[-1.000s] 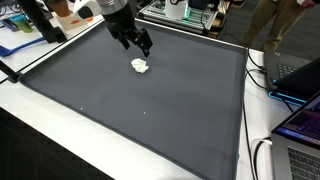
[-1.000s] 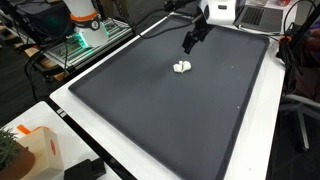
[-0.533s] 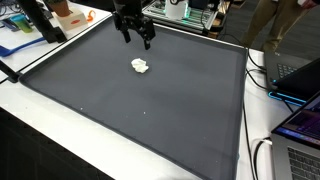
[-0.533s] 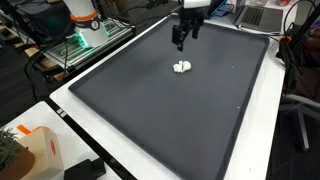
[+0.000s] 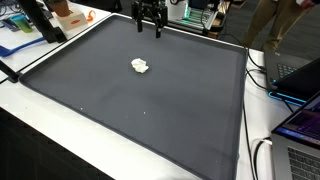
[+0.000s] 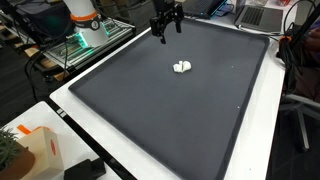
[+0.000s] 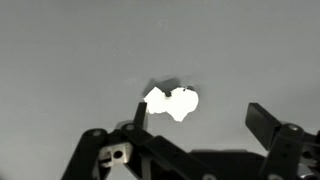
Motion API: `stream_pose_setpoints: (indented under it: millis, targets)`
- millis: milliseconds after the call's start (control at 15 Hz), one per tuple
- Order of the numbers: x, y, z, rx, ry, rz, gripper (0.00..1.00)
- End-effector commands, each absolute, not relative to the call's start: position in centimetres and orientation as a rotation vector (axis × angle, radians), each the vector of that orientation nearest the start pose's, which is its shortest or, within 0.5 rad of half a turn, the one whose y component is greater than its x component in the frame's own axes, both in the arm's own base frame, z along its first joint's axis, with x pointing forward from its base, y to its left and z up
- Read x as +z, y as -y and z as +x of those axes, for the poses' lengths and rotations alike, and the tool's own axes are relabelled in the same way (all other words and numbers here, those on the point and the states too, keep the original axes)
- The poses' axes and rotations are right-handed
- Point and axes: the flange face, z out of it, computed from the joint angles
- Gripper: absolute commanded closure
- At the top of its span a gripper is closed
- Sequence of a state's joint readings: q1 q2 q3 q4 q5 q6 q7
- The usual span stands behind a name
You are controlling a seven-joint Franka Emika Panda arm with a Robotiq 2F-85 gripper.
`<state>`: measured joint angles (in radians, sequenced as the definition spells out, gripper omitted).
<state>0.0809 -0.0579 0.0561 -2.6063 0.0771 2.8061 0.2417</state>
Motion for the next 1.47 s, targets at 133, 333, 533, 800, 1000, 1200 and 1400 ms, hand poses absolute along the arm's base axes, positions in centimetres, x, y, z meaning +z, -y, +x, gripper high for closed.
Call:
stream_pose_setpoints:
  millis: [133,333,533,800,1000,1200,1400]
  targets:
    - [29.8,-5.9,42.5,-0.477,-0.283,-3.014,0.00]
    - [30.1,-6.3,42.3,-0.499,-0.271,-3.019,0.00]
    - [30.7,-6.8,42.3,-0.567,-0.293,-3.030,0.00]
    - [31.8,-7.3,42.4,-0.687,-0.359,-3.022,0.00]
    - [31.6,-7.5,42.8,-0.669,-0.356,-3.020,0.00]
    - [31.7,-7.6,42.9,-0.674,-0.356,-3.019,0.00]
    - [31.7,-7.6,42.9,-0.673,-0.356,-3.019,0.00]
